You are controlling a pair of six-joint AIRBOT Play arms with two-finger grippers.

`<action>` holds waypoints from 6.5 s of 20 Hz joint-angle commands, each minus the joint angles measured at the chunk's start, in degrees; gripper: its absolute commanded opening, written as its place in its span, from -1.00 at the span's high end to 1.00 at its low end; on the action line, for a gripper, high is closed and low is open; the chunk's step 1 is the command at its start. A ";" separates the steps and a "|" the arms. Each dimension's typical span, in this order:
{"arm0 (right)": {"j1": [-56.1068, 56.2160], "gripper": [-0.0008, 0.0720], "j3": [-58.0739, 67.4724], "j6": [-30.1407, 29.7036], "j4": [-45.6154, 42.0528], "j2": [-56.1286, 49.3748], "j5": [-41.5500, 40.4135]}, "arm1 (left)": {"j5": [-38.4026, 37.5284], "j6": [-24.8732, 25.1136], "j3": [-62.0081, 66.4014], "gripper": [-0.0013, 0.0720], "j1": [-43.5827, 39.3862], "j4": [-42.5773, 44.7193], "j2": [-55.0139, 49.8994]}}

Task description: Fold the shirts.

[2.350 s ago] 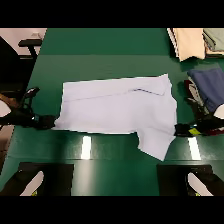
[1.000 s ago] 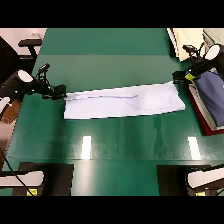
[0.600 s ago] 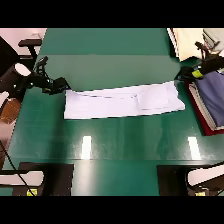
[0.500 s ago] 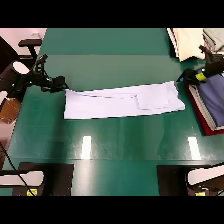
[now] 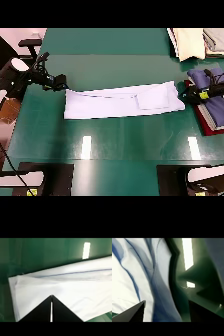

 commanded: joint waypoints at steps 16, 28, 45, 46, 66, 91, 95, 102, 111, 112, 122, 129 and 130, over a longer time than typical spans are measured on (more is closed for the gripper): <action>13.66 0.95 18.34 4.83 6.56 4.24 6.73 | 7.34 -3.17 9.66 0.89 -28.00 -2.97 -13.68; 33.62 0.95 33.55 5.68 13.84 7.82 4.42 | 8.35 -6.14 25.18 0.89 -32.41 -8.41 -28.15; 66.31 -0.43 34.82 -1.77 13.62 -7.37 -20.55 | -6.34 -4.13 26.14 0.88 -0.87 11.69 1.22; 67.76 -0.62 36.96 -1.95 13.35 -9.35 -19.54 | -7.04 -4.09 26.14 0.88 0.85 11.69 2.69; 39.65 -0.38 0.61 6.71 1.75 11.69 -13.92 | -0.87 1.88 -9.22 -0.45 -15.34 7.93 8.11; 35.47 -0.70 -0.33 6.71 1.40 14.45 -10.40 | -11.41 -3.15 -19.54 -0.32 -15.82 18.56 20.09; 35.50 -0.70 -0.33 6.67 4.26 7.96 -8.90 | -8.68 -2.29 -10.03 0.71 -15.82 13.86 21.24; 36.30 -0.67 0.11 3.82 18.69 -6.73 -10.47 | -0.81 -1.53 -7.87 0.88 -15.82 7.32 21.18; 46.80 -0.45 19.23 6.12 18.82 -20.02 -7.23 | -0.37 -1.55 -7.87 0.88 -15.82 6.34 21.00; 47.82 -0.19 20.61 6.12 18.80 -20.85 -7.06 | -0.39 -1.55 -7.87 0.88 -15.82 6.29 21.00; 37.79 0.94 30.62 13.29 -0.96 -10.75 -6.45 | 3.48 -1.60 -7.91 0.89 -23.52 1.20 21.00; 10.97 0.94 30.62 16.85 -6.10 0.52 -0.85 | 11.19 -3.30 -7.91 0.89 -31.95 0.61 21.00; 7.32 0.94 30.62 17.20 -6.12 1.49 -1.11 | 11.30 -3.30 -7.91 0.89 -31.95 0.13 21.00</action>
